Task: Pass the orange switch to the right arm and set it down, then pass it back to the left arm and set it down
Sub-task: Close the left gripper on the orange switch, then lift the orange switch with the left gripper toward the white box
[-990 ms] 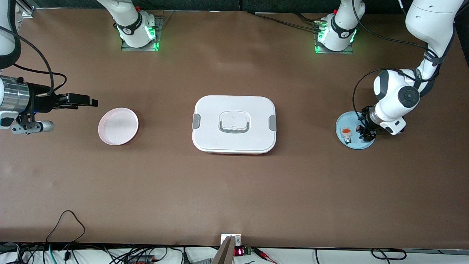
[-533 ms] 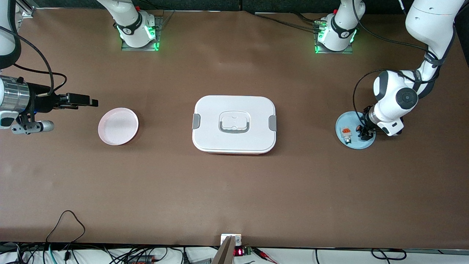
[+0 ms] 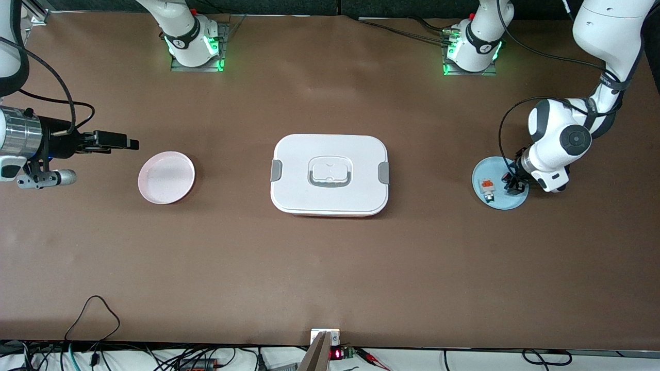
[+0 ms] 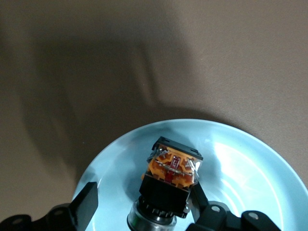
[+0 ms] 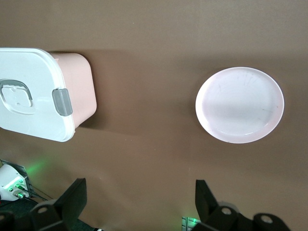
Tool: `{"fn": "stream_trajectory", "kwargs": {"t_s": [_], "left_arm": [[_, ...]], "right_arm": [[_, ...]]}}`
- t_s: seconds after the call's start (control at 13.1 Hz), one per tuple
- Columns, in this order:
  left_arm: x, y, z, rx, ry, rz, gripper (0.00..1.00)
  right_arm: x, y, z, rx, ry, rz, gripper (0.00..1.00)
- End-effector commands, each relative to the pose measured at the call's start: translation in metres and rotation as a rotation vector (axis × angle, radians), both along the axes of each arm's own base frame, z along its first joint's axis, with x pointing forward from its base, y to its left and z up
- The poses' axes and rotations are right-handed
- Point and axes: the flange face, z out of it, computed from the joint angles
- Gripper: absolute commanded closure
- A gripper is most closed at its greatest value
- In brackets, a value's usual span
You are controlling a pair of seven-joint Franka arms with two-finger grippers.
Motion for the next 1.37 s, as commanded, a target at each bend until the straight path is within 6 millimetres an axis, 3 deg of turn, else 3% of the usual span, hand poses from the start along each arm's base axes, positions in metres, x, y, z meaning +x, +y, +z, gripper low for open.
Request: {"fn": "stream_trajectory", "kwargs": {"t_s": [0.0,0.15,0.38,0.84,0.99,1.07,1.29], "left_arm": [[-0.001,0.003,0.009,0.015,0.009,-0.032,0.15],[-0.001,0.003,0.009,0.016,0.008,-0.02,0.18],[0.0,0.004,0.01,0.017,0.005,-0.02,0.39],[0.006,0.002,0.017,0.02,-0.012,-0.018,0.69],[0.018,0.001,0.048,0.038,-0.014,0.019,0.82],[0.026,0.001,0.074,0.048,0.006,0.046,0.88],[0.056,-0.023,0.136,-0.052,0.017,0.159,0.92]], "right_arm": [[-0.001,0.002,0.003,0.027,-0.01,0.007,0.0],[-0.001,0.002,0.003,0.027,-0.01,0.007,0.0],[-0.001,0.001,0.003,0.026,-0.01,0.005,0.0],[-0.001,0.001,0.003,0.025,-0.01,0.006,0.0],[-0.001,0.002,0.003,0.027,-0.01,0.007,0.0],[-0.001,0.002,0.003,0.027,-0.01,0.007,0.0],[-0.001,0.001,0.003,0.026,-0.01,0.005,0.0]]}}
